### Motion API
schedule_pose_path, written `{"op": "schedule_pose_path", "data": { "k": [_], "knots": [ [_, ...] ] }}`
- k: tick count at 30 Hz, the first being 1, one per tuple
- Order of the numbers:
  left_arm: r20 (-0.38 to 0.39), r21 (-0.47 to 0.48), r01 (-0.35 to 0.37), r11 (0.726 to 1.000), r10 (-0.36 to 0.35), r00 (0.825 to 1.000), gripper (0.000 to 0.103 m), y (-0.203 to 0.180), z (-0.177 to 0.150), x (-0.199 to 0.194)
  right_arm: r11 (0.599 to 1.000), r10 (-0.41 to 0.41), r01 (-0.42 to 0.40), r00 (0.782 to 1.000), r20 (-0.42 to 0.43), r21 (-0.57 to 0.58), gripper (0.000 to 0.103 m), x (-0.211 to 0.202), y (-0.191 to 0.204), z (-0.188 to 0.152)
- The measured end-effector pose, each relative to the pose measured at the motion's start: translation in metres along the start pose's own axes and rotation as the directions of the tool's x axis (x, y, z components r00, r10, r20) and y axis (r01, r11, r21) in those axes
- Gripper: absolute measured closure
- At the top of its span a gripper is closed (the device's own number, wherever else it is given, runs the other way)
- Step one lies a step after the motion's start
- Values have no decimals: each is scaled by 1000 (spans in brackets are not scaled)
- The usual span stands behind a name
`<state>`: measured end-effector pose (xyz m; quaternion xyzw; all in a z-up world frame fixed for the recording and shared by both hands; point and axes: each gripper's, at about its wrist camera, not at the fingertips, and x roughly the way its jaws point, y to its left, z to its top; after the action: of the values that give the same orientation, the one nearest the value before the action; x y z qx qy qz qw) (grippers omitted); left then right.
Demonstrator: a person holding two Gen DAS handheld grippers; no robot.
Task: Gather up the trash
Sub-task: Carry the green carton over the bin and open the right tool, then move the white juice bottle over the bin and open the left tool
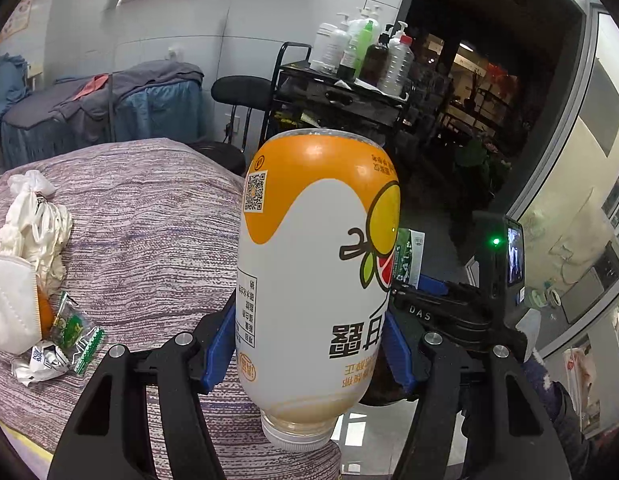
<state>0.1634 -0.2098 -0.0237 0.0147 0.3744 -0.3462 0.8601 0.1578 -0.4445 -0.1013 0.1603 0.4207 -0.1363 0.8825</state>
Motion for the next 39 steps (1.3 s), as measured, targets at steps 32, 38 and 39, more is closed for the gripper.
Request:
{"op": "schedule_pose_path", "data": {
  "k": [32,38,39],
  "knots": [
    [-90,53,61,997,-56,994,41,-49,24,61,976,-102,59,973,205,207,29,-80,-60,-37],
    [-118,73,54,996,-45,992,41,-58,25,77,969,-121,68,968,219,238,29,-88,-71,-41],
    [-123,77,51,996,-41,991,41,-60,25,80,968,-125,70,967,221,240,29,-89,-72,-41]
  ]
}}
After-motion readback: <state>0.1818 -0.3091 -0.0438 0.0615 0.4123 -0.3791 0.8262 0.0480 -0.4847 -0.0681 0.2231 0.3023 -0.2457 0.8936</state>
